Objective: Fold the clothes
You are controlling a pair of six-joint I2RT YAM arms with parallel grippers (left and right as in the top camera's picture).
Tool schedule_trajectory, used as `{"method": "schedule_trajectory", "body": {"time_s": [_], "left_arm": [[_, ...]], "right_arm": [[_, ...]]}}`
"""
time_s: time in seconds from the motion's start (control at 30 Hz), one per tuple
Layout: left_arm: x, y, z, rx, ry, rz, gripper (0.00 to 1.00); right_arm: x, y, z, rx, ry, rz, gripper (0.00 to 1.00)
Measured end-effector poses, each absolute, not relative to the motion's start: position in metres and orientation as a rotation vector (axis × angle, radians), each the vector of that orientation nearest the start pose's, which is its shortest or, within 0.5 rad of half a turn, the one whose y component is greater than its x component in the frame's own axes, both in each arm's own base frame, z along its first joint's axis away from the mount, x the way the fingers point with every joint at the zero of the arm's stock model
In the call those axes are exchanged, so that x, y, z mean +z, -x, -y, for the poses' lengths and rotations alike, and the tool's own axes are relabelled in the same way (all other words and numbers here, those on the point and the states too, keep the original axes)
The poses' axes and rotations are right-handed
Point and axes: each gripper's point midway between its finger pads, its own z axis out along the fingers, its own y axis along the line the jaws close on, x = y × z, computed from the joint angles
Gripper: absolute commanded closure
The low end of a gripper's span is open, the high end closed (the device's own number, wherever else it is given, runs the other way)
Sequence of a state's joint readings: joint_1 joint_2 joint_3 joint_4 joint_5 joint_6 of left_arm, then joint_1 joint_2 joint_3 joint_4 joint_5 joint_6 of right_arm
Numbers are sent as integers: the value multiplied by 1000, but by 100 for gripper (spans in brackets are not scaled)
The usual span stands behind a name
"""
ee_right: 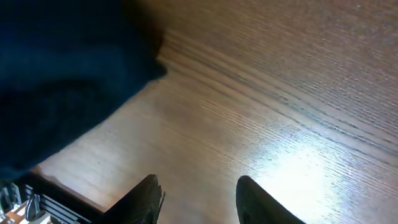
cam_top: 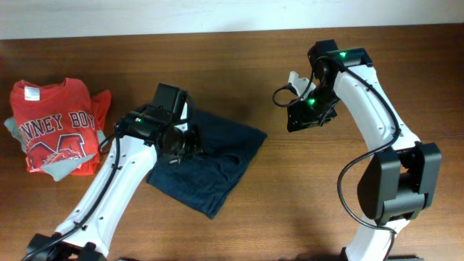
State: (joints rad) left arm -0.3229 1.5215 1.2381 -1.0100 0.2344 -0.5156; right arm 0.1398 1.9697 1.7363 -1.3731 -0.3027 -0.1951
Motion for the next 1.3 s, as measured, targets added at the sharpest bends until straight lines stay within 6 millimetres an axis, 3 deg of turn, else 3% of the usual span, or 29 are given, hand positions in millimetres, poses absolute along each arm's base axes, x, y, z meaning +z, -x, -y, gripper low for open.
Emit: {"method": "schedule_trajectory", "body": {"time_s": [0.1, 0.17, 0.43, 0.5, 0.53, 0.6, 0.63, 0.73, 0.87, 0.93, 0.97, 1.0, 1.2, 1.3], "left_arm": [[130, -279, 135, -450, 255, -3010, 82], [128, -271, 133, -433, 256, -3044, 78], [123, -235, 114, -289, 302, -3194, 83], [116, -229, 109, -247, 308, -3216, 72], [111, -226, 107, -231, 314, -3228, 59], [100, -214, 102, -192, 316, -3271, 52], [88, -199, 96, -152, 335, -3321, 50], [71, -185, 91, -116, 361, -3365, 44], [48, -186, 90, -118, 359, -3333, 44], [39, -190, 90, -132, 351, -3304, 50], [35, -192, 91, -138, 354, -3291, 57], [32, -192, 90, -138, 352, -3287, 62], [10, -196, 85, -172, 401, -3232, 66], [7, -213, 81, -195, 432, -3159, 66]], "right_arm": [[121, -356, -102, 479, 515, -3089, 55], [121, -356, -102, 479, 513, -3090, 55], [121, -352, -101, 482, 520, -3103, 55], [121, -352, -102, 483, 535, -3099, 55], [121, -352, -103, 482, 546, -3096, 54], [121, -351, -105, 484, 557, -3094, 53], [121, -350, -110, 502, 596, -3082, 52], [121, -352, -130, 510, 729, -3018, 51], [123, -374, -163, 489, 840, -2858, 55], [124, -387, -175, 484, 850, -2792, 55], [121, -389, -178, 484, 853, -2786, 56], [115, -391, -180, 486, 855, -2794, 55], [55, -386, -188, 499, 891, -2923, 56], [31, -377, -194, 509, 926, -2981, 56]]}}
